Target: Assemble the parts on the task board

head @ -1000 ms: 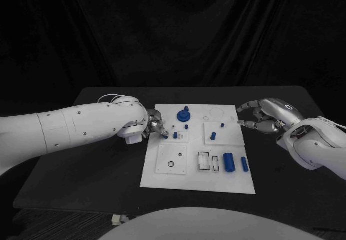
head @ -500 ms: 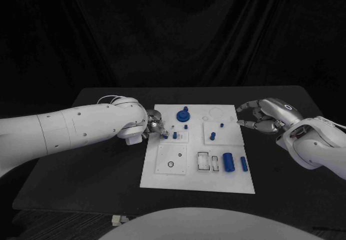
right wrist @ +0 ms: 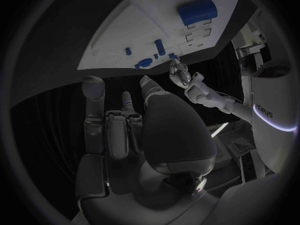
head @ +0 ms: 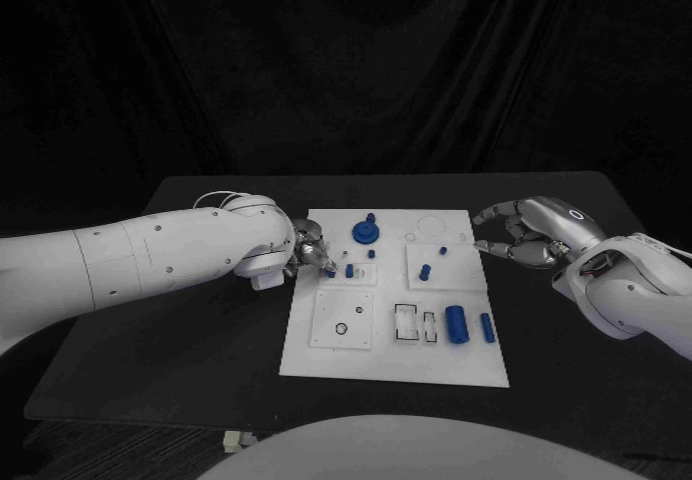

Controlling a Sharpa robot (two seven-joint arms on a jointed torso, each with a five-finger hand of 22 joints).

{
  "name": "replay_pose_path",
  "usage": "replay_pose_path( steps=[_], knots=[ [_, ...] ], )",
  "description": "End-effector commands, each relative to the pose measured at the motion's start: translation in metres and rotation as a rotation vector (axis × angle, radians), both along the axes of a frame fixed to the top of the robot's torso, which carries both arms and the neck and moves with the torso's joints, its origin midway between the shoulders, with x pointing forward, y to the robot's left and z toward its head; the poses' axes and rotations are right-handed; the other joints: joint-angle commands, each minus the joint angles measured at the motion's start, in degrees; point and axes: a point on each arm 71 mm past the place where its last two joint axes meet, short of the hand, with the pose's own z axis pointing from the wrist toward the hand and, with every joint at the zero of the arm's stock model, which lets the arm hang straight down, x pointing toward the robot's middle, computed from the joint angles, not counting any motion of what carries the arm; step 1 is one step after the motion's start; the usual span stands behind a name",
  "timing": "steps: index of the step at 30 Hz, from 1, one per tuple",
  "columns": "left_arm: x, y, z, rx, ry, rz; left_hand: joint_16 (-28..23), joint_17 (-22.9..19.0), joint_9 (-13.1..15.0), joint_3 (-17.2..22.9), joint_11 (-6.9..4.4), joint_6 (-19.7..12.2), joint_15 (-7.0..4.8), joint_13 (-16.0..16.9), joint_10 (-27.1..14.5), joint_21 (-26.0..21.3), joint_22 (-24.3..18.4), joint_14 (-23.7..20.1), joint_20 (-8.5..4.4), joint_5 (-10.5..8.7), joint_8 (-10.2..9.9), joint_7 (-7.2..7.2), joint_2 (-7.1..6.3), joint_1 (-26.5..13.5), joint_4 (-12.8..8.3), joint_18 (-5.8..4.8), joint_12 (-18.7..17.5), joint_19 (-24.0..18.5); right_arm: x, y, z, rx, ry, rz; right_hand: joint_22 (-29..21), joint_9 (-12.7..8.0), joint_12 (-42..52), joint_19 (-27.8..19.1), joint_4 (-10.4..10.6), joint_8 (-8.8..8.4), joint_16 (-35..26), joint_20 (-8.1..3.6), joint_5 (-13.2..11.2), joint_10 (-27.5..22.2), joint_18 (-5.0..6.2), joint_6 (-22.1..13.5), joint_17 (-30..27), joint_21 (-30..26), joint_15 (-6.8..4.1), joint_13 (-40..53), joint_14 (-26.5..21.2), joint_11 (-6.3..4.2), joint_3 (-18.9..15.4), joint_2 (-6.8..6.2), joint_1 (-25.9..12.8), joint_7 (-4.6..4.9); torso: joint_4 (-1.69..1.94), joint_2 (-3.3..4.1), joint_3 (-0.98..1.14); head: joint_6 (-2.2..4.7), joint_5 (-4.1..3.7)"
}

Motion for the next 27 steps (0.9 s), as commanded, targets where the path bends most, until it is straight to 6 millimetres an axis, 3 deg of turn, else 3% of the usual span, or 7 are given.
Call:
replay_pose_path(
  steps=[1,27],
  knots=[
    [-0.0008,-0.0017,-0.0020,-0.010,0.005,-0.012,-0.14,14.51,-0.08,1.91,-0.33,0.82,-0.21,12.98,4.22,-0.30,0.01,5.57,-0.35,0.33,-0.35,-1.08,0.59,0.00,-1.70,-0.09,-0.36,0.00,-0.0005,-0.0013,-0.0011,-0.001,0.004,-0.015,0.00,-0.06,0.15,0.08,-0.45,0.27,-0.25,0.28,0.29,6.05,-0.63,0.41,11.61,-0.37,0.32,14.97,5.13,0.38,-0.03,0.34,0.39,0.03,0.05,-0.01,0.01,-0.01,0.16],
    [-0.0008,0.0001,-0.0045,0.006,0.023,-0.014,-0.15,14.49,-0.22,2.00,-0.31,0.83,-0.20,12.97,4.22,-0.39,-0.05,5.56,-0.35,0.36,-0.48,-1.05,0.67,0.01,-1.76,-0.08,-0.37,-0.04,-0.0010,-0.0008,-0.0016,-0.002,0.010,-0.015,0.03,-0.28,0.15,0.08,-0.55,0.27,-0.34,0.29,0.50,6.05,-0.62,0.56,11.50,-0.49,0.34,14.97,5.11,0.42,-0.05,0.32,0.36,0.07,0.02,0.09,0.02,-0.01,0.29]
  ],
)
